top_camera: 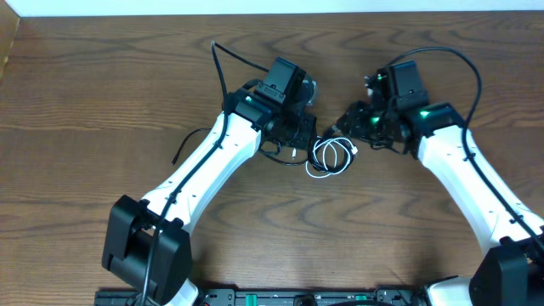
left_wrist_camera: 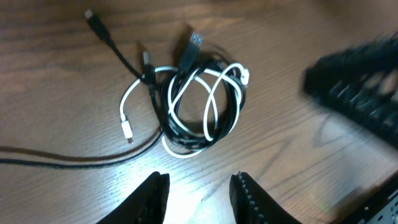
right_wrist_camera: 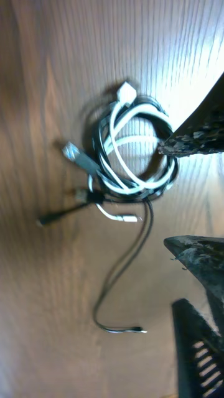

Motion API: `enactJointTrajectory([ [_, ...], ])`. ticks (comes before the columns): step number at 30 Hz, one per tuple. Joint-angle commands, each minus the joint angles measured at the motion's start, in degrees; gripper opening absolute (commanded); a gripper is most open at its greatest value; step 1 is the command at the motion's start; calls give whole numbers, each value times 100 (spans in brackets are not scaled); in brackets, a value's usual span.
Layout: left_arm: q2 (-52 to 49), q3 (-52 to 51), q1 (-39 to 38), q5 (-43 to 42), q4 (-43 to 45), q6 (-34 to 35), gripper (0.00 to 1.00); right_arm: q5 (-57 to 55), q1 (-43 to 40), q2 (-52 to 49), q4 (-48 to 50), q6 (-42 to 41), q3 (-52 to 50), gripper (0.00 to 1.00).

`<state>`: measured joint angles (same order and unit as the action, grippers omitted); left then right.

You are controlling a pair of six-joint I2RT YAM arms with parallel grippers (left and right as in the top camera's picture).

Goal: Untangle cables

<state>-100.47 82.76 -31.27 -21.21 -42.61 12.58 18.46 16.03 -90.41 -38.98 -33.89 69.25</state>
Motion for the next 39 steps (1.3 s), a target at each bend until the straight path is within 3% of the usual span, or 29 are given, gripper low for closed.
enactJointTrajectory([
  [1, -70, -190, -101, 74, -35, -186, 39, 24, -514, 7, -31, -122, -4, 38],
  [8, -332, -192, -472, 76, 85, -267, 44, 295, -1207, 7, -173, 396, -4, 40],
  [17, -874, -192, -1309, 76, 713, -2127, 44, 293, -1904, 7, -501, 962, -4, 49],
  [24, -1364, -186, -1447, 223, 1578, -2151, 53, 315, -2339, 7, -695, 1110, -4, 49],
  [28, -1537, -186, -1447, 977, 1753, -2031, 56, 313, -2371, 7, -846, 1134, -4, 50],
  [39, -1871, -186, -1344, 1182, 1119, -2673, 58, 308, -2365, 7, -1128, 1263, -4, 50],
])
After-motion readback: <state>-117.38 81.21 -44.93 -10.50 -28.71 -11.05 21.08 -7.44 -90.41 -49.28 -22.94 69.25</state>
